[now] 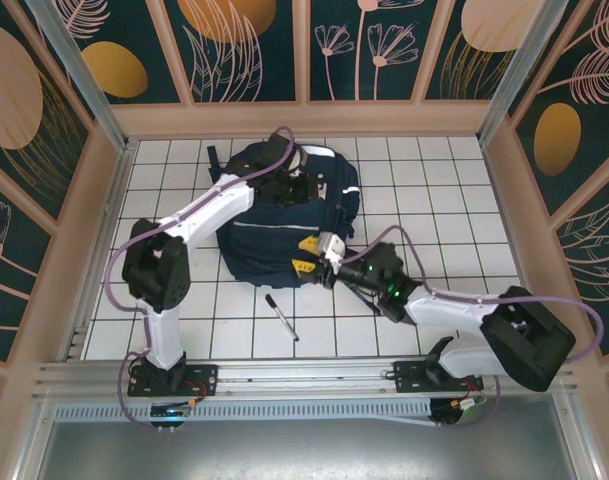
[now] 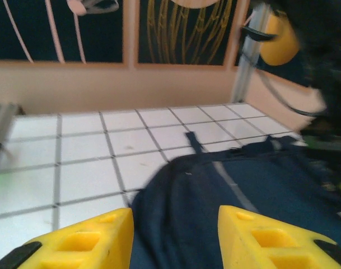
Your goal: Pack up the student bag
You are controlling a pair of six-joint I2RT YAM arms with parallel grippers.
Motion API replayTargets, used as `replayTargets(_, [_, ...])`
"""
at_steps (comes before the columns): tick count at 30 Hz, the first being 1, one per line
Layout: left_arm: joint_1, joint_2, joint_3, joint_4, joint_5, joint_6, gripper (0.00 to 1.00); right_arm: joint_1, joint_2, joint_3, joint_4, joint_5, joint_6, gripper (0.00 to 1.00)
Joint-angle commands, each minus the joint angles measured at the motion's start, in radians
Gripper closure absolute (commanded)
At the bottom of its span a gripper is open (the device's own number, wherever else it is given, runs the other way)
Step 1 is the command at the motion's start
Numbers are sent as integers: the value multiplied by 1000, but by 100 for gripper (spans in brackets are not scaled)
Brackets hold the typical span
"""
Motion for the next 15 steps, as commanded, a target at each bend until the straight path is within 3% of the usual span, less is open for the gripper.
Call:
replayTargets(1, [13,-129,-95,48,-12,131,79,-84,-22,108,-449,-86,-350,53])
replayTargets(8, [19,-394,-455,175,14,237,73,-228,159,363,-803,-140,-706,48])
replayTargets(15, [19,-607,-733,349,73,357,65,-223,388,509,-855,-155,-847,43])
